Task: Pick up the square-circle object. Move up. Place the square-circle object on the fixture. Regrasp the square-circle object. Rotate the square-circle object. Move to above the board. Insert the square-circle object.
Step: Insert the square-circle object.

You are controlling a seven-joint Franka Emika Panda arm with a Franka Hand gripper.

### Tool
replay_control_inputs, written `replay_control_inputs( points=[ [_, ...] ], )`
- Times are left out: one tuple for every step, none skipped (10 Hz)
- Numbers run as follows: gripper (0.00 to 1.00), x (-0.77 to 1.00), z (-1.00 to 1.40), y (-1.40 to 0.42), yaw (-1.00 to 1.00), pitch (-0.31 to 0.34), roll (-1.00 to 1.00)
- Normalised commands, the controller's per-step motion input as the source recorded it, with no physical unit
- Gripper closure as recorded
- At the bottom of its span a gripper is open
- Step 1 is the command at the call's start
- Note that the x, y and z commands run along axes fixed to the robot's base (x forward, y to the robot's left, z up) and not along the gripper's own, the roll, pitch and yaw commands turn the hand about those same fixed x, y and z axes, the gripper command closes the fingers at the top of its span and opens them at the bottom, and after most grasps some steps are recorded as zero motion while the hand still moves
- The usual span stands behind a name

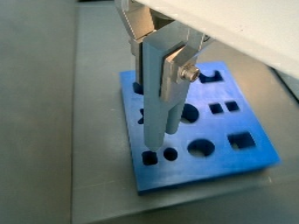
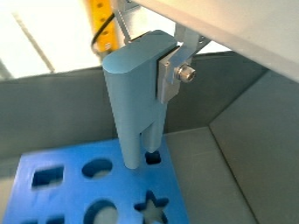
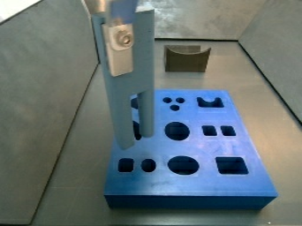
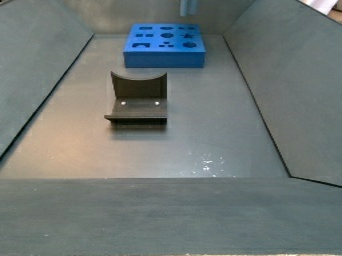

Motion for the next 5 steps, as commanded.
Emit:
replay_control_inputs(
  points=[
    [1.00, 0.00, 0.00, -0.17, -0.88, 0.017, 0.11],
    [1.00, -0.08, 0.00, -0.01, -0.94, 0.044, 0.17],
    [1.00, -0.09, 0.00, 0.00, -0.90, 0.090, 0.19],
    [1.00, -0.05, -0.13, 0.00, -0.74, 0.209, 0.24],
    [1.00, 0.00, 0.00, -0.01, -0.38, 0.351, 0.35]
  ],
)
